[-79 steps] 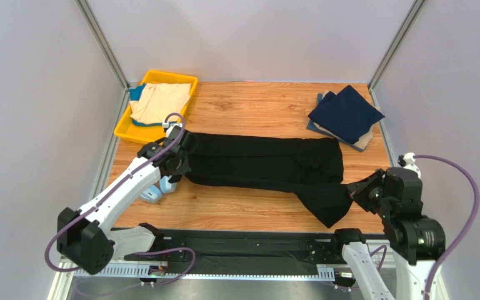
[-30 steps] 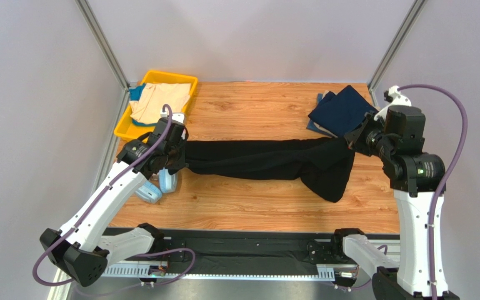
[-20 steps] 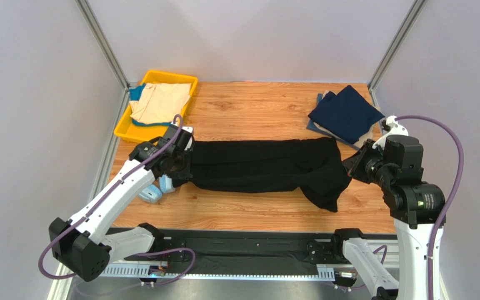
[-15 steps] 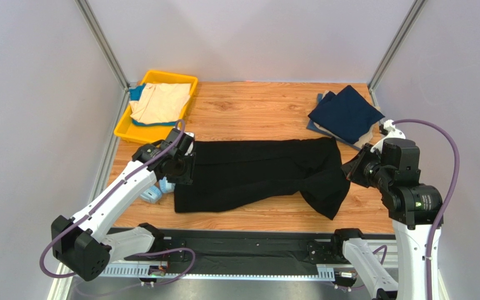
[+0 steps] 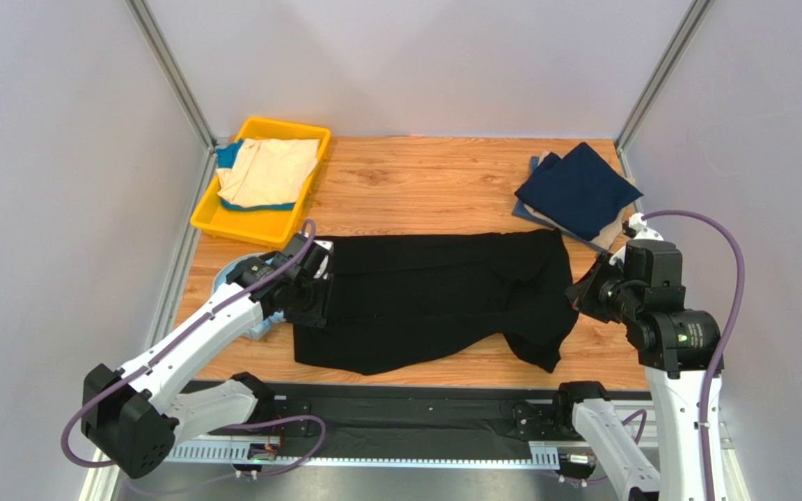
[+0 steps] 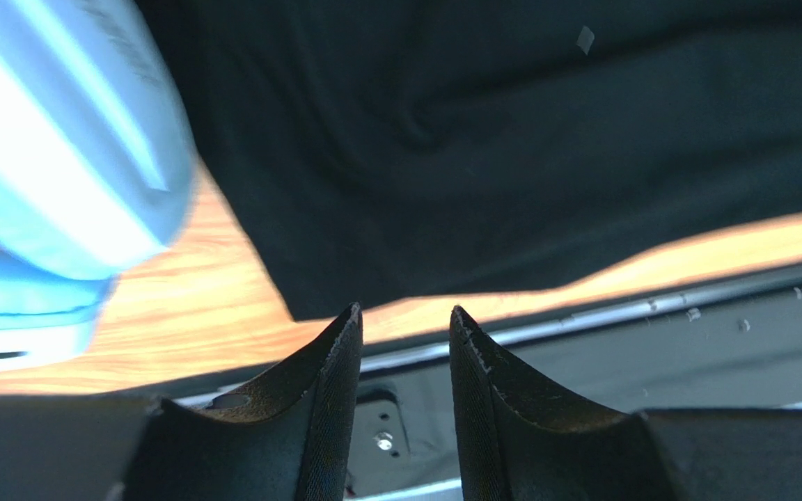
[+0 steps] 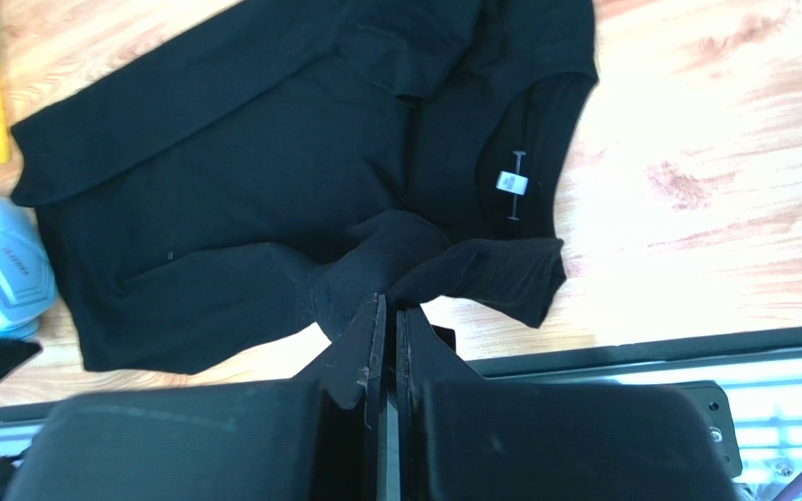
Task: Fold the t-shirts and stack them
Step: Grap the side of the flattened tshirt closest away from the robot with both arms
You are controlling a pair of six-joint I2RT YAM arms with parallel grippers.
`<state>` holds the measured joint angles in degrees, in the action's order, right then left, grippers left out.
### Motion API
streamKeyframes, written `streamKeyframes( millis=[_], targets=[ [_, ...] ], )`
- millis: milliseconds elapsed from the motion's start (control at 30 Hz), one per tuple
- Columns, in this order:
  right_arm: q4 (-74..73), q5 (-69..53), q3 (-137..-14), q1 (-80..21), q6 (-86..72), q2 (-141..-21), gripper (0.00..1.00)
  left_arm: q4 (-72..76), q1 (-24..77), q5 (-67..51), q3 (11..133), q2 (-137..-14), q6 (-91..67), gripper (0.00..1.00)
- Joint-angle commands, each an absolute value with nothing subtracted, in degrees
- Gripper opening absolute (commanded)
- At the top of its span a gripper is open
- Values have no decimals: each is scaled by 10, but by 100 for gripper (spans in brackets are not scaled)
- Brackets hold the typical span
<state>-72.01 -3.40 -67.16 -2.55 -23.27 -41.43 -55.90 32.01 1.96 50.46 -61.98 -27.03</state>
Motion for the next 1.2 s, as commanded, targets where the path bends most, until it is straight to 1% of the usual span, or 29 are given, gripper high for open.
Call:
streamKeyframes(
  millis=[0,167,267,367,467,767,833,1033,1167],
  targets=[
    [-665,-4,-643,-24,-244,-403,0,-544,352,-17,511,-609,-303,43],
    [-626,-2,-631,-25,-252,-425,0,-539,375,-13,476,-649,-340,43],
    [-605,25,-628,-25,-254,-446,0,-523,405,-1,450,-663,-382,41],
    [-582,68,-625,-24,-251,-468,0,-489,425,-1,414,-658,-419,40],
    [-560,68,-629,-24,-250,-499,0,-468,442,-1,391,-643,-442,40],
    [-517,62,-654,-24,-254,-558,0,-486,460,81,367,-635,-470,40],
    [-512,62,-661,-24,-251,-564,0,-474,460,83,367,-645,-460,40],
    [-510,69,-676,-23,-240,-584,0,-460,461,61,381,-740,-447,40],
    [-509,67,-680,-24,-238,-589,0,-432,464,53,380,-760,-446,40]
  ],
)
